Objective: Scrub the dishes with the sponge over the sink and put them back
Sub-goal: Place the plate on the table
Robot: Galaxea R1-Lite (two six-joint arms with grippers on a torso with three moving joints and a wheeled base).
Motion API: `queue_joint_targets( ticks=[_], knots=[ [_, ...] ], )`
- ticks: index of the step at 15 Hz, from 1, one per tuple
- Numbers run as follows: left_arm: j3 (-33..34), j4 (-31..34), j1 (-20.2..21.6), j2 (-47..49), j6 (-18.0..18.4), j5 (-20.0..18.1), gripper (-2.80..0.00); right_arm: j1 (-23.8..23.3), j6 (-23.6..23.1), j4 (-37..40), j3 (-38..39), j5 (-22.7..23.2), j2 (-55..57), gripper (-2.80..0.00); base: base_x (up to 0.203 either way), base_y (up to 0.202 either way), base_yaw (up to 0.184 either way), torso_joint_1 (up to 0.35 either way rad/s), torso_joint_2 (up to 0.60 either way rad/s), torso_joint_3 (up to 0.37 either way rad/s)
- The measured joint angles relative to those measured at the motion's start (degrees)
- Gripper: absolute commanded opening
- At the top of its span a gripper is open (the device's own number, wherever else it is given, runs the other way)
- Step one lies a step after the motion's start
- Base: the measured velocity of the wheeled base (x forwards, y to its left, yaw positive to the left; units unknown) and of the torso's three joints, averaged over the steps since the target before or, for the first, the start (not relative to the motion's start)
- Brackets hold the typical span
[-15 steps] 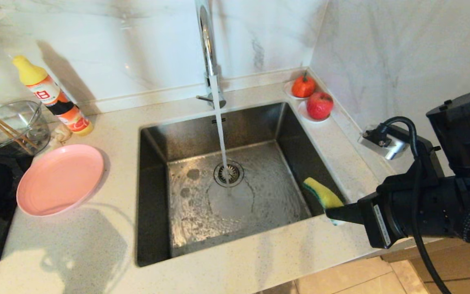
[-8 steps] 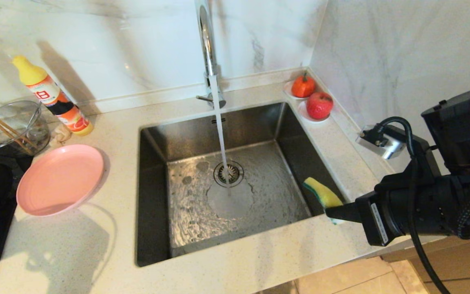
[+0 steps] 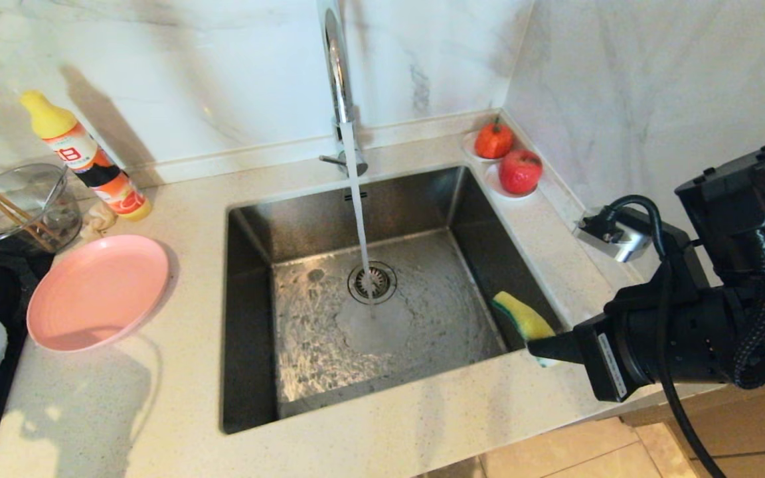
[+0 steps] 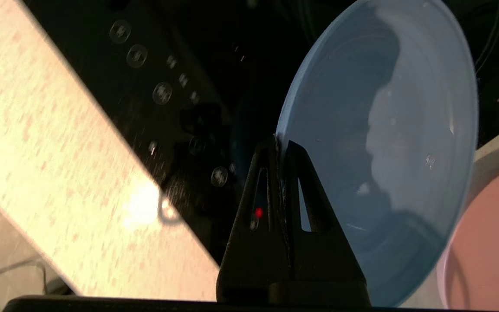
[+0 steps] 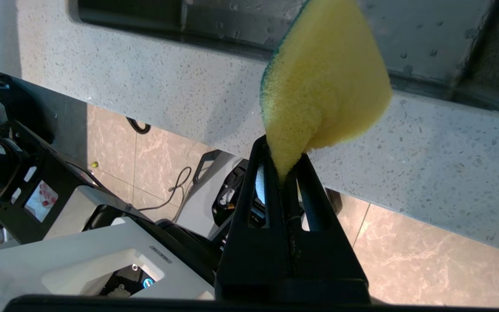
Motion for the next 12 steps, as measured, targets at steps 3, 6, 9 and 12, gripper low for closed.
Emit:
queue_joint_targets(
  ticks=[3, 6, 9, 12],
  knots=[
    [-0.6, -4.2, 0.0, 3.3, 0.8, -1.1, -2.80, 0.0, 0.0, 0.0, 0.1, 0.0, 0.4, -2.80, 0.000, 0.000, 0.000, 0.000, 0.00, 0.000],
    [-2.7, -6.3, 0.0, 7.4, 1.1, -1.1, -2.80, 0.0, 0.0, 0.1, 0.1, 0.0, 0.7, -2.80, 0.000, 0.000, 0.000, 0.000, 0.00, 0.000],
    [-5.0, -6.3, 0.0, 10.2, 1.4, -1.1, -2.80, 0.1, 0.0, 0.1, 0.2, 0.1, 0.9, -2.80, 0.000, 0.000, 0.000, 0.000, 0.00, 0.000],
    [-7.4, -5.7, 0.0, 12.0, 1.4, -1.1, 0.00, 0.1, 0.0, 0.1, 0.2, 0.1, 1.1, -2.80, 0.000, 0.000, 0.000, 0.000, 0.00, 0.000]
  ],
)
